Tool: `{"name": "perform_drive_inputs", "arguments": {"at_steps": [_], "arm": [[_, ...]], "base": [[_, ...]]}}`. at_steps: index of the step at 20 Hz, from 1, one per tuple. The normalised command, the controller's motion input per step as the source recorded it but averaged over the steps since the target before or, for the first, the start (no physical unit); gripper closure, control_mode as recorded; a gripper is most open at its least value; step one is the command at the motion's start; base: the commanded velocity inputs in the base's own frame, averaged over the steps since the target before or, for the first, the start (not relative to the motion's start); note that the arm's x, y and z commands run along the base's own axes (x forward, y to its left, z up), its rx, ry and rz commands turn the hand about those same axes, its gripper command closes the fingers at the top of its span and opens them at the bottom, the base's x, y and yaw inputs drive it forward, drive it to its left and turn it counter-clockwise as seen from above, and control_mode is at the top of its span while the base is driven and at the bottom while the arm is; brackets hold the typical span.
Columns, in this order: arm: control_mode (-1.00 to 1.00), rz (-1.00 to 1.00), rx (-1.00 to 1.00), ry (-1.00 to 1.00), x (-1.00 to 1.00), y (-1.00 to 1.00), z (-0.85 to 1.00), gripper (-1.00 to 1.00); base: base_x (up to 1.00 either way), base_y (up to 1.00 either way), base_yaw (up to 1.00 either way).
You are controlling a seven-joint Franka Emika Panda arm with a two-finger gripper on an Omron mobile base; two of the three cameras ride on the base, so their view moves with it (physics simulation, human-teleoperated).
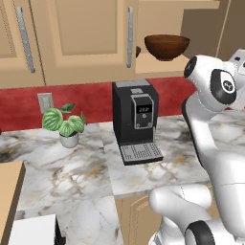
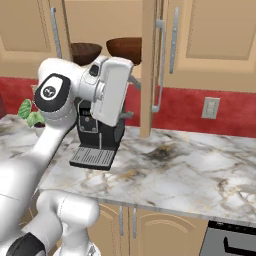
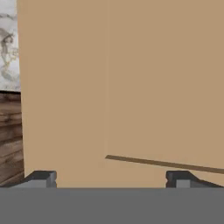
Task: Move the bowls from the cabinet to the plates on the dining table.
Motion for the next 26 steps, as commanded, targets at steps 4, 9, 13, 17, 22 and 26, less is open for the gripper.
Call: {"name": "perform_drive_inputs", "arguments": {"at_steps": [4,9,13,17,22,26], "arm": [[-1.00,0.00,0.00,0.00,0.14,0.04,0.00,-1.00],[-1.00,0.00,0.00,-0.04,-0.02,0.48,0.31,-1.00],[-1.00,0.00,0.05,-0.18,-0.23,0.81,0.46,-1.00],[-1.00,0.00,0.10,-0.21,-0.03,0.93,0.25,-1.00],[-1.00,0.00,0.20,-0.25,-0.03,0.93,0.01,-1.00],[-1.00,0.00,0.25,-0.27,-0.01,0.90,0.00,-1.00]], "base": [[0.00,0.00,0.00],[0.00,0.00,0.00],[0.00,0.00,0.00],[0.00,0.00,0.00],[0.00,0.00,0.00],[0.00,0.00,0.00]]}}
